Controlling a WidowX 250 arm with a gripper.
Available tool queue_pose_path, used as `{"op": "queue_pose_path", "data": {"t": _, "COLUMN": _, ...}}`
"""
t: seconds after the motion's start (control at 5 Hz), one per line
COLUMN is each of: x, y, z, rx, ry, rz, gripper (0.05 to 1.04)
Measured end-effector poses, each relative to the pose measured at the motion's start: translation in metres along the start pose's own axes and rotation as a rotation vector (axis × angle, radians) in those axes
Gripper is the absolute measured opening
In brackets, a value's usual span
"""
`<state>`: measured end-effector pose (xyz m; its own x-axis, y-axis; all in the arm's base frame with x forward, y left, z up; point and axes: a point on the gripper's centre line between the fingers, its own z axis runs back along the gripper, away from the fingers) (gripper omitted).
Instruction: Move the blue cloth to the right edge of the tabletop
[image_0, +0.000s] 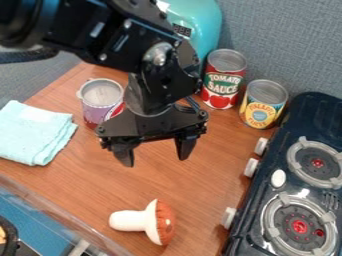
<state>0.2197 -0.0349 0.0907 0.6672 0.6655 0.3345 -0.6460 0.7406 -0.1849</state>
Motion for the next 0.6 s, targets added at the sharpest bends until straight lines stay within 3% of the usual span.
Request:
{"op": "queue_pose_path", "data": {"t": 0.2, "x": -0.004, "y": 0.003, "z": -0.003, "rx": 0.014, "ry": 0.017, "rz": -0.001, "gripper": 1.001}}
{"op": "queue_pose_path", "data": {"t": 0.6, "x": 0.032, "y": 0.05, "z": 0.012, "rx": 0.002, "ry": -0.02, "rz": 0.252, "gripper": 1.001}}
